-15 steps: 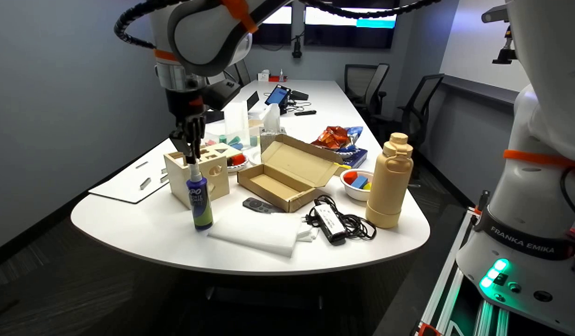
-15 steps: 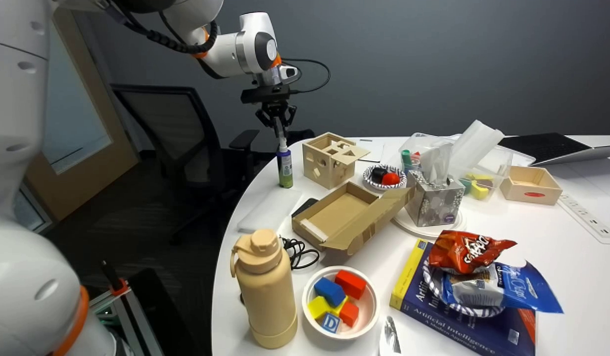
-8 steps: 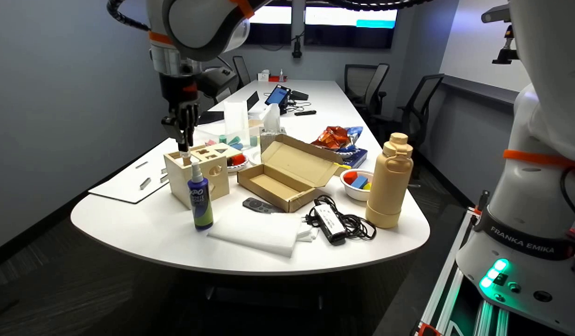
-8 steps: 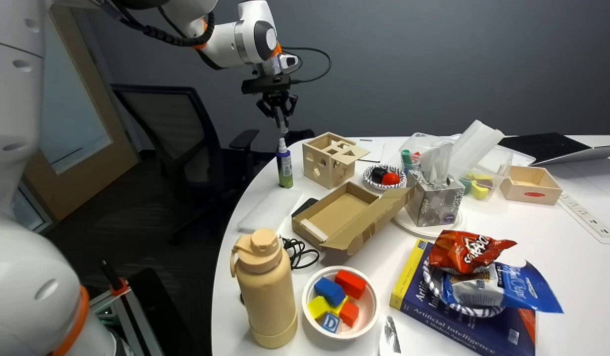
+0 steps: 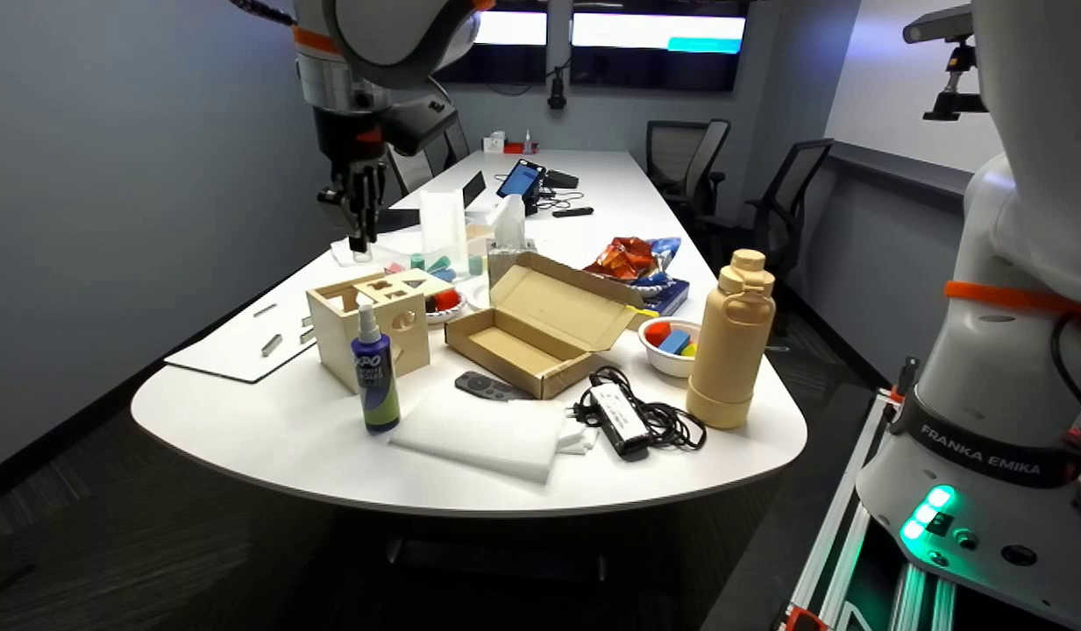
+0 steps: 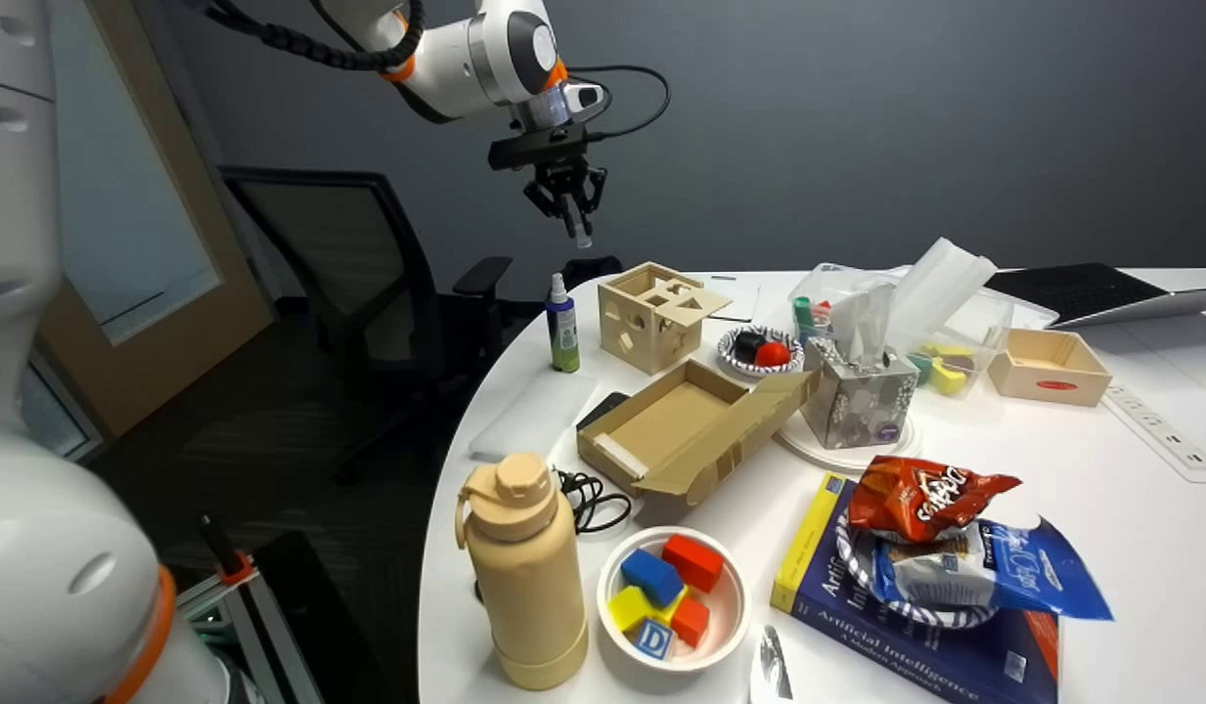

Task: Remove the lid from the blue bottle.

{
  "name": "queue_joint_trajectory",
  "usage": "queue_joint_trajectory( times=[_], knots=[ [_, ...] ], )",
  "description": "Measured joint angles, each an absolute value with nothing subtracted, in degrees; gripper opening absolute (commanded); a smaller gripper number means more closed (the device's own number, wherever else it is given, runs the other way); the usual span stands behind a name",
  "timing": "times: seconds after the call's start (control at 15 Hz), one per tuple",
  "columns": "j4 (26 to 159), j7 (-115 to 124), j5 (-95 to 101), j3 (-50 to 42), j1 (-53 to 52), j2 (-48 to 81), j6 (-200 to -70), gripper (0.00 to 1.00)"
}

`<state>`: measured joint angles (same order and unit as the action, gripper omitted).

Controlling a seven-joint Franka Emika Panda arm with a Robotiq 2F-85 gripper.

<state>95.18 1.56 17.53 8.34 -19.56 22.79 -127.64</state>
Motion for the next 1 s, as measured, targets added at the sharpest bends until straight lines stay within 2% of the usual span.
queue_joint_trajectory(
  times=[0.47, 1.0],
  knots=[
    [101.25, 3.08, 15.7, 6.9, -16.7, 24.98, -129.27, 0.06],
    [107.24, 2.87, 8.08, 7.27, -13.27, 29.52, -139.92, 0.06]
  ],
)
